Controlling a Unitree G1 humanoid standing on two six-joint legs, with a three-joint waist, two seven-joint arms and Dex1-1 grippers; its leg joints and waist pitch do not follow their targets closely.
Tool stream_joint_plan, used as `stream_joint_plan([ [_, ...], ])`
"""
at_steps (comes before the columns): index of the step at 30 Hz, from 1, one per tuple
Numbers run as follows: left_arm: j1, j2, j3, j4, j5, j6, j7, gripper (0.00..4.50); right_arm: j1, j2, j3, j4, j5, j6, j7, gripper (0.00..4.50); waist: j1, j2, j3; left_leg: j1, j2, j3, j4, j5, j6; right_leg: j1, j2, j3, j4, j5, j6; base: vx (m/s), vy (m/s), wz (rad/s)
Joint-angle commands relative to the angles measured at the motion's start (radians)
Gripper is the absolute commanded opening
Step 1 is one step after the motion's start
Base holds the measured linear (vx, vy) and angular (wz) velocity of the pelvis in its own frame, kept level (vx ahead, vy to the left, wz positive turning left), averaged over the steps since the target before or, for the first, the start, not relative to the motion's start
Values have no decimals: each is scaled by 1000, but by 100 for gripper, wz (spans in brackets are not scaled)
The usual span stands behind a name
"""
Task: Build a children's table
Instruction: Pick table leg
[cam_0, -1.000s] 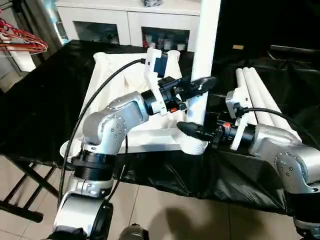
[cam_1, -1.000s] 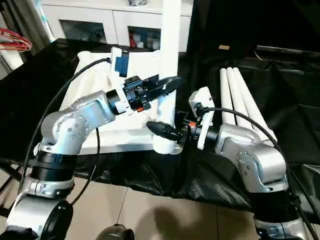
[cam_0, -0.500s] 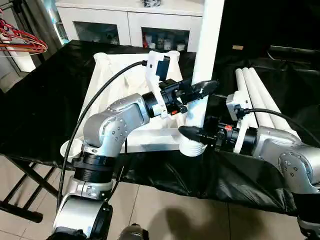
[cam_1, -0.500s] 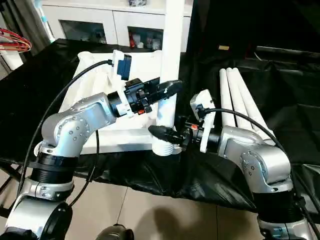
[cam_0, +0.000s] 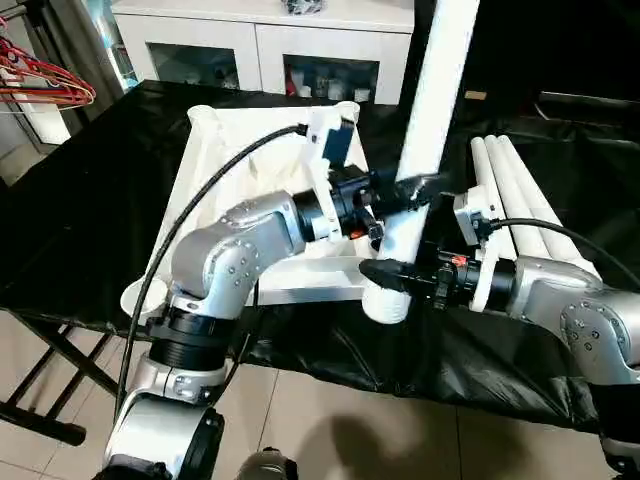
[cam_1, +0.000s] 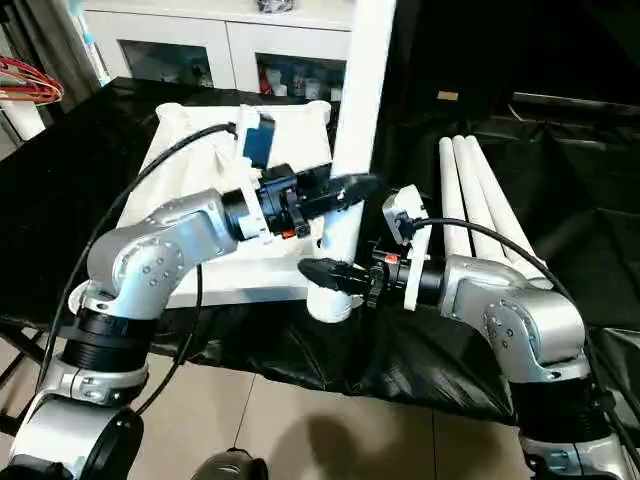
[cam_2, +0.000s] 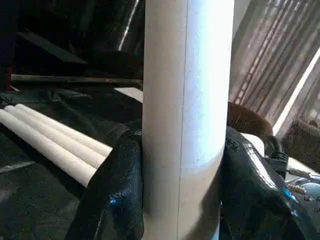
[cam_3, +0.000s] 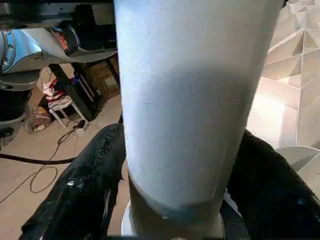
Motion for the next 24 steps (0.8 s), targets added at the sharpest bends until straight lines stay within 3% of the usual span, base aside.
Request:
stream_joint_plan([
  [1,7,9,-16,-41,-13,14,-23,185,-17,-13,4,8,10,12,11,304,4,-25,-80,31,78,-36,-61,-64,50,41,-112,56,-73,-41,-189,0,0,0],
  [13,-1,12,-13,-34,-14,15,-30,185,0,-35,37,-6,1,25,49,202,5,-24,-80,30,77,-36,-59,-63,51,41,-111,56,-72,-33,-191,0,0,0],
  [24,-7,11,-32,-25,-2,43,-15,185,0,-32,44,0,-4,22,55,193,8,-22,-81,31,78,-37,-59,-66,48,41,-111,56,-71,-23,-194,0,0,0],
])
